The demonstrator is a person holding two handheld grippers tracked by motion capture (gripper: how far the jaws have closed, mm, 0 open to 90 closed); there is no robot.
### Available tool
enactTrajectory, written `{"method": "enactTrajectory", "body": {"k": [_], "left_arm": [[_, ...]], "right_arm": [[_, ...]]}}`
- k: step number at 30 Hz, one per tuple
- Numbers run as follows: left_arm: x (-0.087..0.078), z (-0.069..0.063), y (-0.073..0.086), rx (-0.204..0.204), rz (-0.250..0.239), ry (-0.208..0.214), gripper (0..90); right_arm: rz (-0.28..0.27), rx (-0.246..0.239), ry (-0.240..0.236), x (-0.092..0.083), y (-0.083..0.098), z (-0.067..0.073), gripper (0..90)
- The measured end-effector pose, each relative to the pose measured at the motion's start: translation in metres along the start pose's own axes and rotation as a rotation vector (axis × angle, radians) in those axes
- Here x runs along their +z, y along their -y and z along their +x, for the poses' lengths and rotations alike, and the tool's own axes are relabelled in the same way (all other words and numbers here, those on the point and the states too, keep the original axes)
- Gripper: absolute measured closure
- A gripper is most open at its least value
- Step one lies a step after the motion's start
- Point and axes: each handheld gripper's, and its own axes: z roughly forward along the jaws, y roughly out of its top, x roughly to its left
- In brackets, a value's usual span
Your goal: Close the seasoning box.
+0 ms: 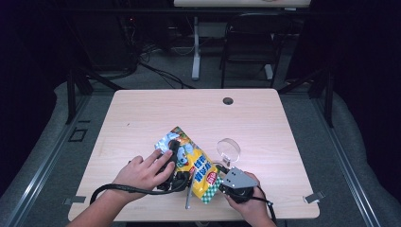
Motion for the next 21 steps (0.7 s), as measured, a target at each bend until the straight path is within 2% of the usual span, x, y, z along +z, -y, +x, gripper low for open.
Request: {"method": "enactTrajectory", "body": {"k": [3,21], "left_arm": [[-0.0004,0.0012,-0.0001,0.002,0.004,0.011,63.1],[-0.0036,0.0043,-0.002,0.036,0.009,-0.013,63.1]], "right_arm": [[-0.003,0.0,0.0,0.0001,0.0,-0.0001,70.6],[-0.006,0.0,-0.002,0.0008,0.0008,-0.0016,70.6]]}}
